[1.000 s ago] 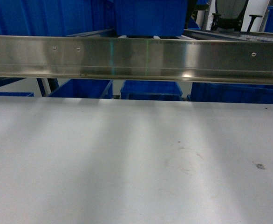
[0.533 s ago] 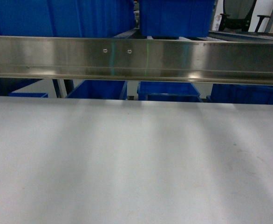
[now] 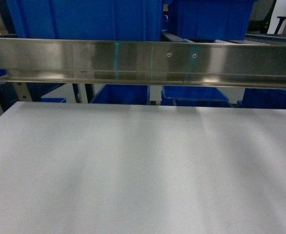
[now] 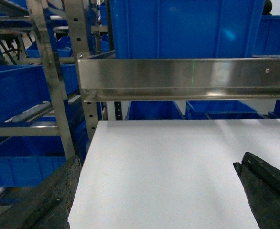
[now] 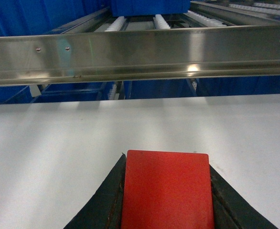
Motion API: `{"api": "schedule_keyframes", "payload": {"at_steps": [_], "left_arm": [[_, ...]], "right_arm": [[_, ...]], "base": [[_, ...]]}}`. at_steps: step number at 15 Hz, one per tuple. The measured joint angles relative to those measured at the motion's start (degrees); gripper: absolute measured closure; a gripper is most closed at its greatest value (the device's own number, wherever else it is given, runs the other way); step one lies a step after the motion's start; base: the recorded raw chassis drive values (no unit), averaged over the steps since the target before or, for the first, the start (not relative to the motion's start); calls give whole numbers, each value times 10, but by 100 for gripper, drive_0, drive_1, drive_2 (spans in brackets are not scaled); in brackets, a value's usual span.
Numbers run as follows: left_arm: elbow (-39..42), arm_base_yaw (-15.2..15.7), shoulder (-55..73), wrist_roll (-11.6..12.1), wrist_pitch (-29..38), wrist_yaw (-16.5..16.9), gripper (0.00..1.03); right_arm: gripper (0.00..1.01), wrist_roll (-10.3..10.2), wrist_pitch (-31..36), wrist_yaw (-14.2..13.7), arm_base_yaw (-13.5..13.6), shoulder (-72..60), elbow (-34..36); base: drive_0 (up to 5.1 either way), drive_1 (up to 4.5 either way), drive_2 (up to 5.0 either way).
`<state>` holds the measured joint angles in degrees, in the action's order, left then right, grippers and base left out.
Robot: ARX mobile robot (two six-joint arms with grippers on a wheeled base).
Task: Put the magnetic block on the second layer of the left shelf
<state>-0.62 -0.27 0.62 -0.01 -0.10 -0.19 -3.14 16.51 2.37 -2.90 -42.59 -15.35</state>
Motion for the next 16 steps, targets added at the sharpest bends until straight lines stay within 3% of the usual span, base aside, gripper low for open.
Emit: {"api": "schedule_keyframes", "payload": {"at_steps": [16], "left_arm": [[0,0,0,0,0,0,5]], "right_arm": [[68,0,0,0,0,0,0]], "base": [[-492,135,334]]}}
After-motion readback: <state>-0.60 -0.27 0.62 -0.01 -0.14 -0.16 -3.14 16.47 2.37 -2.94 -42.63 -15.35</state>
